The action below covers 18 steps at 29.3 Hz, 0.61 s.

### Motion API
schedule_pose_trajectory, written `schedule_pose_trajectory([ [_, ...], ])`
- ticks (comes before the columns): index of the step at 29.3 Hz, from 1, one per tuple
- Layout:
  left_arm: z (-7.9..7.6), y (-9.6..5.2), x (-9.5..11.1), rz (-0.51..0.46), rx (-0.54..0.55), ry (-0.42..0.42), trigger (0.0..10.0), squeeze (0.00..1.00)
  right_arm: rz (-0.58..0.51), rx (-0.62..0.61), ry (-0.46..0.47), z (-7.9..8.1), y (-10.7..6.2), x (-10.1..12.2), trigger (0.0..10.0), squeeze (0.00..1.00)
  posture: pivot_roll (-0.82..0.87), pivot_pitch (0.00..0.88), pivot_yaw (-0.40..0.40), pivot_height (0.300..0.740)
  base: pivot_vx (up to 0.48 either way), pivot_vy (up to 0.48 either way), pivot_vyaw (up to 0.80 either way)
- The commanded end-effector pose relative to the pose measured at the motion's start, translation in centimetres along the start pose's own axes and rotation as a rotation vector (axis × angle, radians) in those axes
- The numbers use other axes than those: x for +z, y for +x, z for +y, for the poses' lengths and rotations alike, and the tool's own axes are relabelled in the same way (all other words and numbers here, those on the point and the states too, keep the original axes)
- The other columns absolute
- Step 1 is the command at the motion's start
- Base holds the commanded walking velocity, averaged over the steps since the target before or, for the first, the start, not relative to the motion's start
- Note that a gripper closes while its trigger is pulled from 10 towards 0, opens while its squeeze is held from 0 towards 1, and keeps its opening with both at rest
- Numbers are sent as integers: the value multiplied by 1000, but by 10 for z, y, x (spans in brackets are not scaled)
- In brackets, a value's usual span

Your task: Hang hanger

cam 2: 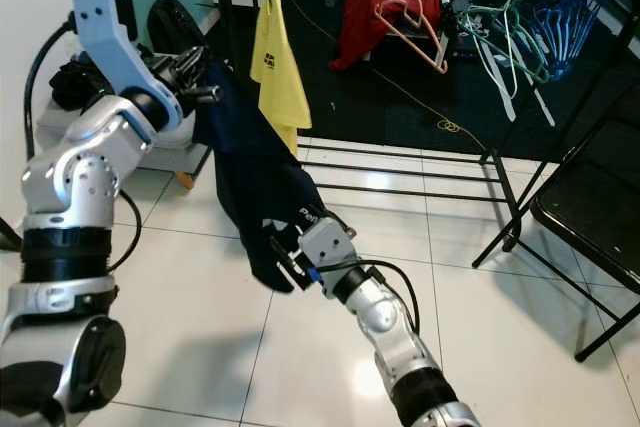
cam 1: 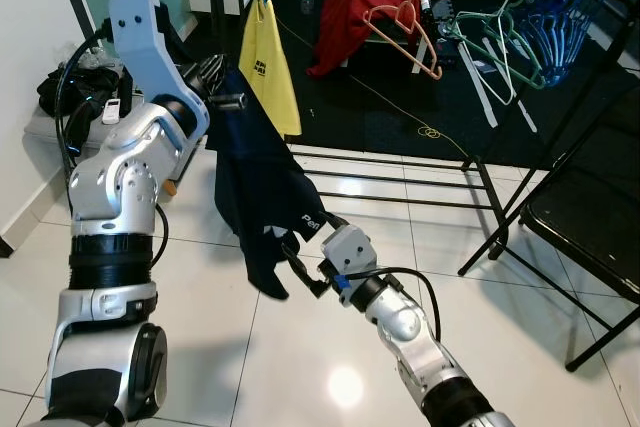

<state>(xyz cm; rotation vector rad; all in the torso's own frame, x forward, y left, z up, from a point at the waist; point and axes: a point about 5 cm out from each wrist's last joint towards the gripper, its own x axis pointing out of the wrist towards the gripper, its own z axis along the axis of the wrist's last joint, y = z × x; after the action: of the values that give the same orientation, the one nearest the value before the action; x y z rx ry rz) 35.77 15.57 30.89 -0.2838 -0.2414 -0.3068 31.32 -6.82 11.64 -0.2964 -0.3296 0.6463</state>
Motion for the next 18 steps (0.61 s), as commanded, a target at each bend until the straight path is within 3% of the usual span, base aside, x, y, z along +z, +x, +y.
schedule_pose_trajectory([
  [1,-10,-2,4,-14,-52,-3,10000,0,-41,-13,-6,-2,2,6,10000,1000,-3,85,-16,740,0,0,0],
  [6,-28,-7,0,5,-104,-42,10000,0,-100,-47,-100,-13,14,18,10000,1000,1,86,-16,740,0,0,0],
  [8,-28,-7,0,5,-104,-42,10000,0,-100,-47,-100,-13,14,18,10000,1000,1,86,-16,740,0,0,0],
  [9,-30,-9,-1,23,-126,-49,10000,0,-112,-32,-160,-14,18,21,10000,1000,6,90,-14,740,0,0,0],
  [13,-32,-10,0,38,-153,-61,10000,0,-116,-36,-226,-16,22,24,10000,1000,7,91,-13,740,0,0,0],
  [15,-33,-11,2,39,-168,-74,10000,0,-97,-56,-257,-19,24,23,10000,953,10,90,-11,740,0,0,0],
  [16,-34,-11,5,38,-177,-87,10000,0,-85,-66,-266,-21,26,22,10000,212,11,90,-10,740,0,0,0],
  [18,-35,-12,7,33,-186,-97,10000,0,-75,-70,-271,-22,27,21,10000,212,12,91,-11,740,0,0,0],
])
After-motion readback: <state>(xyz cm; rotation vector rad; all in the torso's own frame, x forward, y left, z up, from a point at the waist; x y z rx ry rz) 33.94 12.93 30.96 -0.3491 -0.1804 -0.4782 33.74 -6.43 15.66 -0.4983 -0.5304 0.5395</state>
